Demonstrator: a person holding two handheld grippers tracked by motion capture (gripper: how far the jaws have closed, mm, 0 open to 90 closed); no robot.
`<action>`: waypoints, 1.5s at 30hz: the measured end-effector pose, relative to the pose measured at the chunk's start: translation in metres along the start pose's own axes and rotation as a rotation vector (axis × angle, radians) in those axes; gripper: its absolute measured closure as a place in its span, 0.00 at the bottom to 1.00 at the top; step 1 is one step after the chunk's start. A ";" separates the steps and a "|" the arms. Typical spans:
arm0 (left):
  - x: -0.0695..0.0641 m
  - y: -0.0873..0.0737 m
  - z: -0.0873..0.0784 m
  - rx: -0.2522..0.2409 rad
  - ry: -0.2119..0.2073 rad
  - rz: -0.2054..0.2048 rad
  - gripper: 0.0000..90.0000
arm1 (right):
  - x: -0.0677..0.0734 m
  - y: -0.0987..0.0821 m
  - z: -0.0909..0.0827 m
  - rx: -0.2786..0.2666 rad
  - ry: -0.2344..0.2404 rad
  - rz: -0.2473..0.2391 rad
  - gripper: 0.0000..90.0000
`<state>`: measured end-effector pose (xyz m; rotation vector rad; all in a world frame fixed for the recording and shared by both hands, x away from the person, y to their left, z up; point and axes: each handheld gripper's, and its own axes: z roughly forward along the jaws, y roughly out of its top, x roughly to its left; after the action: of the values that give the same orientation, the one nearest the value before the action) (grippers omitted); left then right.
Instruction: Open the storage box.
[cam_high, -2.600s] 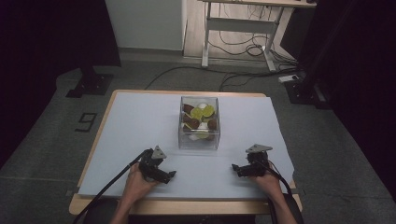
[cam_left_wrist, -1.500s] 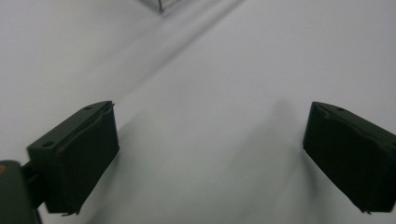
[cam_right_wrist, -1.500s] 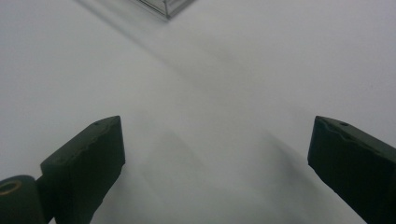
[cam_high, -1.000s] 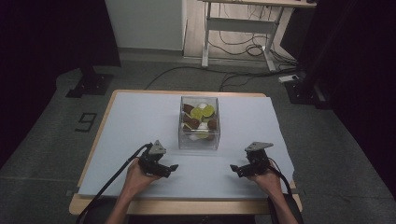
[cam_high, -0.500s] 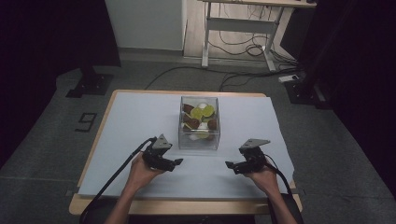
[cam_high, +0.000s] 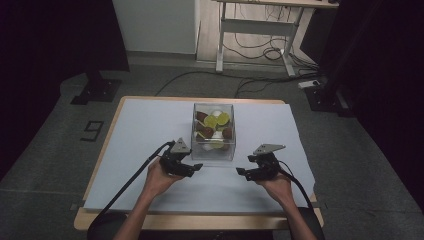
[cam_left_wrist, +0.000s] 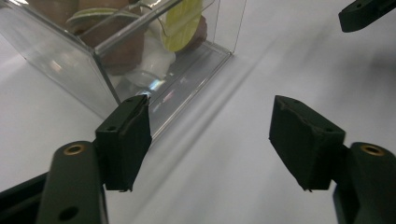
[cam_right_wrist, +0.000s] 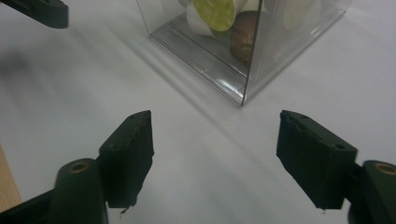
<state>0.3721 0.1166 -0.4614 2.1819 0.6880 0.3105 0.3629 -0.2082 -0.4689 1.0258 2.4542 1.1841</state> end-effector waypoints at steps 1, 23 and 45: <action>0.001 0.001 0.000 -0.009 -0.006 -0.010 0.35 | 0.000 0.001 0.001 0.000 0.001 -0.001 0.33; 0.009 0.015 0.013 -0.020 0.007 -0.012 0.61 | 0.017 0.032 0.025 -0.001 -0.006 -0.079 0.66; 0.014 0.019 0.027 -0.052 0.033 -0.046 0.74 | 0.018 0.048 0.050 -0.031 -0.049 -0.069 0.86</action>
<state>0.4025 0.0982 -0.4642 2.1131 0.7394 0.3381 0.3971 -0.1458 -0.4632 0.9423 2.4063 1.1578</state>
